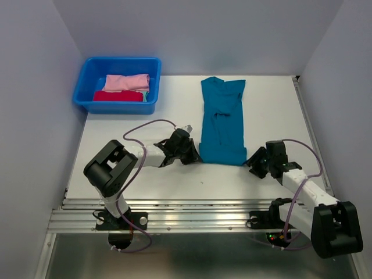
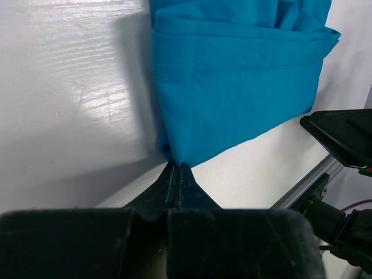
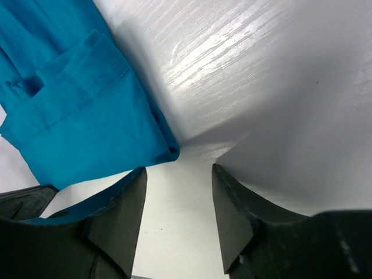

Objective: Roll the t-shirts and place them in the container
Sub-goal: Roll the T-shirt to the center of the board.

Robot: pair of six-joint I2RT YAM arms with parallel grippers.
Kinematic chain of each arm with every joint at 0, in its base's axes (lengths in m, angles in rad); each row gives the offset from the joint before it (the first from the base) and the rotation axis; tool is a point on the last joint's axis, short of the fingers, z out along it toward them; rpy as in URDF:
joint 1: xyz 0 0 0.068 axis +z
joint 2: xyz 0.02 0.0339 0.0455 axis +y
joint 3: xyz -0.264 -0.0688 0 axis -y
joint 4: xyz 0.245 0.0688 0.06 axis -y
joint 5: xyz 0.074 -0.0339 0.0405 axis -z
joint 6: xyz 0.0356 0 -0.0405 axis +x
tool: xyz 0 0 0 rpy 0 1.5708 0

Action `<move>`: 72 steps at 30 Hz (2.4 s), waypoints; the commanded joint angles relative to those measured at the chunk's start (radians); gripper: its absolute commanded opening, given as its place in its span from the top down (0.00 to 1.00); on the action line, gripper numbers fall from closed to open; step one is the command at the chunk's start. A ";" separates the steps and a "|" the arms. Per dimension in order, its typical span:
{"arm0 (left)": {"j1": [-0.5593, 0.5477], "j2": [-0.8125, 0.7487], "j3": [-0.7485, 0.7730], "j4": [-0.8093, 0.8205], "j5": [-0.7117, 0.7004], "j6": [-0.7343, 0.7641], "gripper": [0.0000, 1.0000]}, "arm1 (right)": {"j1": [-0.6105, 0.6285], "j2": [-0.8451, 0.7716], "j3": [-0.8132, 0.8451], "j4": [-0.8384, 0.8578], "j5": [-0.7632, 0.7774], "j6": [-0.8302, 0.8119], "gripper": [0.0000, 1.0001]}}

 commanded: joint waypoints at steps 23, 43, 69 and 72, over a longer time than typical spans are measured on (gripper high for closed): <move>-0.013 -0.120 -0.068 -0.027 -0.030 0.024 1.00 | 0.005 -0.063 -0.063 -0.089 -0.040 0.009 0.12; -0.013 -0.151 -0.079 -0.048 -0.052 0.035 1.00 | 0.155 -0.027 -0.134 0.034 0.055 0.170 0.34; -0.013 -0.169 -0.037 -0.103 -0.046 0.047 1.00 | 0.164 -0.076 -0.091 0.004 0.129 0.186 0.99; -0.012 -0.171 0.004 -0.138 -0.043 0.057 1.00 | 0.164 -0.076 -0.058 -0.012 0.138 0.178 0.99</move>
